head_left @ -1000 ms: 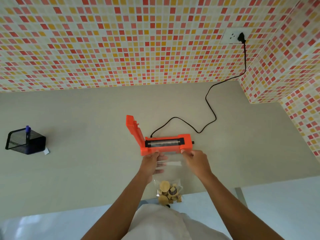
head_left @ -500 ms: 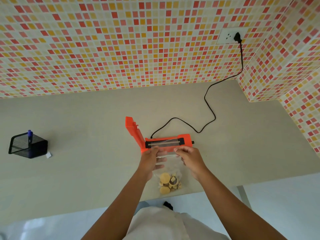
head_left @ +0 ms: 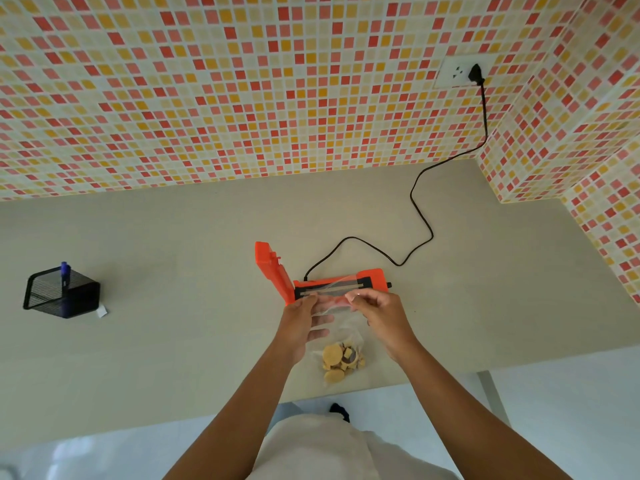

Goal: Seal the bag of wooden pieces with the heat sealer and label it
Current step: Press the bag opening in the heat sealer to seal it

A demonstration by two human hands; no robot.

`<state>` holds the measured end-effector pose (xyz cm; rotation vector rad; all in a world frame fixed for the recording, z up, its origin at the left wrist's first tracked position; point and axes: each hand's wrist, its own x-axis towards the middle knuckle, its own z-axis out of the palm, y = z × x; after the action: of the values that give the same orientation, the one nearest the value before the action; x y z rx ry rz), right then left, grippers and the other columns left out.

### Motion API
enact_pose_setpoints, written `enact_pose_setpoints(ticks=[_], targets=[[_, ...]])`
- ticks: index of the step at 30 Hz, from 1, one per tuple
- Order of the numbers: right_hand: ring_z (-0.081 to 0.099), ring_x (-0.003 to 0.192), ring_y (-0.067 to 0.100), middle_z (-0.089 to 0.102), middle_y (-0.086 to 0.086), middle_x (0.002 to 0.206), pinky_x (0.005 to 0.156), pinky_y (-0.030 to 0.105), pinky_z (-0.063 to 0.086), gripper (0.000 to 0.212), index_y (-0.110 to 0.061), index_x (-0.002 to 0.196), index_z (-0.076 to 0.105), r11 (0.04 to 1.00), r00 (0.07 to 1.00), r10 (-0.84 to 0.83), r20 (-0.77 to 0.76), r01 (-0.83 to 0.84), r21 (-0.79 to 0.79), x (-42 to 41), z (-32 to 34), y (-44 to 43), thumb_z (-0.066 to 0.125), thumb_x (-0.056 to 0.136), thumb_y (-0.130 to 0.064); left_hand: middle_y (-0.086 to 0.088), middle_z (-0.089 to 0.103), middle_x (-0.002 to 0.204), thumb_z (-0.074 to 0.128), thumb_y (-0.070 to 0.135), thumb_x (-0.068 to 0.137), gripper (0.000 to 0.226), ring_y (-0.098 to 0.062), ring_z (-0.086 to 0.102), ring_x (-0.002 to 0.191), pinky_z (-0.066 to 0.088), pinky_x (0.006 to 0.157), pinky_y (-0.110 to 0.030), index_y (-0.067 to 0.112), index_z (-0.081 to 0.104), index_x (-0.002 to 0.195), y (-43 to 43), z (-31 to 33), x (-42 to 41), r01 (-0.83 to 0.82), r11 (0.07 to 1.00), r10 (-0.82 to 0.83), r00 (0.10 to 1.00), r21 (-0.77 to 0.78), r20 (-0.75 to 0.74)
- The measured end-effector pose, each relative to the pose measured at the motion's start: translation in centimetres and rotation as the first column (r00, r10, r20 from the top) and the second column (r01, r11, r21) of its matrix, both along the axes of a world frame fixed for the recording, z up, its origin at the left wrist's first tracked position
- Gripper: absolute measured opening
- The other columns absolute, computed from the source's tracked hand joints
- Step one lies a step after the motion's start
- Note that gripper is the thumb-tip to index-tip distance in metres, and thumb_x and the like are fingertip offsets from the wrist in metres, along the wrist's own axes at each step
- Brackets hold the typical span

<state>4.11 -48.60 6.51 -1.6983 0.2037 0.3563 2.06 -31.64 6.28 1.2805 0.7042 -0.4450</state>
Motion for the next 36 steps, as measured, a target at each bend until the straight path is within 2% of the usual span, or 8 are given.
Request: enact_pose_setpoints(ticks=[4,8,12,15,21,28,32,36], targets=[[0.054,0.054,-0.003,0.07,-0.002,0.073,0.053,0.009,0.04,0.011,-0.009,0.092,0.078,1.0,1.0,0.003,0.022,-0.004,0.021,0.0,0.4,0.1,0.069,0.093,-0.015,-0.002,0.075,0.106,0.04,0.027,0.103,0.035,-0.019,0.067,0.085,0.054,0.069,-0.033,0.012,0.071,0.109,0.1,0.0,-0.1,0.015,1.0,-0.015,1.0,-0.006,0.024],[0.061,0.061,-0.002,0.076,0.005,0.082,0.055,0.009,0.042,0.012,-0.005,0.096,0.078,0.998,0.998,0.005,0.07,-0.009,0.057,0.1,1.0,0.2,0.067,0.094,-0.01,-0.004,0.074,0.1,0.043,0.031,0.103,0.034,-0.019,0.067,0.083,0.053,0.066,-0.032,0.008,0.067,0.112,0.2,0.2,0.0,-0.011,1.0,0.013,0.997,-0.021,0.074],[0.057,0.056,-0.002,0.071,-0.009,0.067,0.055,0.008,0.041,0.012,-0.003,0.097,0.077,0.996,0.997,-0.009,0.083,0.002,0.085,0.2,1.2,-0.2,0.068,0.093,-0.008,-0.004,0.075,0.099,0.045,0.033,0.102,0.034,-0.021,0.068,0.084,0.053,0.063,-0.031,0.009,0.066,0.112,0.4,0.8,0.0,0.001,0.999,0.004,0.991,-0.038,0.136],[0.059,0.059,-0.002,0.072,-0.01,0.068,0.057,0.008,0.043,0.009,-0.002,0.095,0.077,0.993,0.997,-0.013,0.075,0.004,0.122,-0.3,1.3,-0.7,0.069,0.092,-0.004,-0.005,0.075,0.098,0.048,0.035,0.101,0.034,-0.023,0.069,0.083,0.055,0.065,-0.032,0.009,0.067,0.111,0.4,1.0,-0.4,0.018,1.0,-0.016,0.982,-0.009,0.188],[0.071,0.085,0.011,0.079,0.002,0.09,0.079,0.021,0.054,0.011,-0.014,0.089,0.08,0.991,0.996,0.049,0.077,-0.058,0.121,-1.6,1.0,-1.8,0.075,0.086,-0.005,-0.007,0.075,0.1,0.051,0.033,0.099,0.033,-0.027,0.073,0.09,0.057,0.079,-0.037,0.007,0.072,0.107,0.9,1.5,-2.3,0.055,0.997,-0.066,0.958,0.048,0.281],[0.069,0.081,0.012,0.077,0.003,0.085,0.078,0.021,0.054,0.019,-0.021,0.083,0.082,0.977,0.992,0.104,0.077,-0.116,0.178,-2.6,1.2,-0.4,0.076,0.084,-0.003,-0.011,0.074,0.103,0.048,0.028,0.101,0.033,-0.03,0.071,0.092,0.056,0.076,-0.038,0.005,0.07,0.109,3.3,2.7,-4.6,0.079,0.991,-0.111,0.931,0.105,0.348],[0.065,0.075,0.007,0.074,-0.006,0.077,0.077,0.022,0.051,0.019,-0.023,0.078,0.08,0.96,0.982,0.187,0.033,-0.19,0.205,-3.0,1.4,1.9,0.076,0.085,-0.005,-0.013,0.074,0.1,0.05,0.024,0.1,0.03,-0.028,0.071,0.086,0.056,0.07,-0.036,0.004,0.072,0.106,5.6,3.1,-5.9,0.031,0.992,-0.075,0.925,0.123,0.372],[0.062,0.067,0.001,0.071,-0.009,0.07,0.07,0.017,0.048,0.012,-0.014,0.086,0.079,0.948,0.971,0.24,0.015,-0.237,0.214,-3.3,1.3,5.4,0.075,0.085,-0.003,-0.015,0.074,0.097,0.051,0.021,0.099,0.028,-0.027,0.07,0.083,0.056,0.069,-0.036,0.002,0.071,0.103,9.0,3.2,-7.0,-0.033,0.991,-0.017,0.927,0.127,0.374]])
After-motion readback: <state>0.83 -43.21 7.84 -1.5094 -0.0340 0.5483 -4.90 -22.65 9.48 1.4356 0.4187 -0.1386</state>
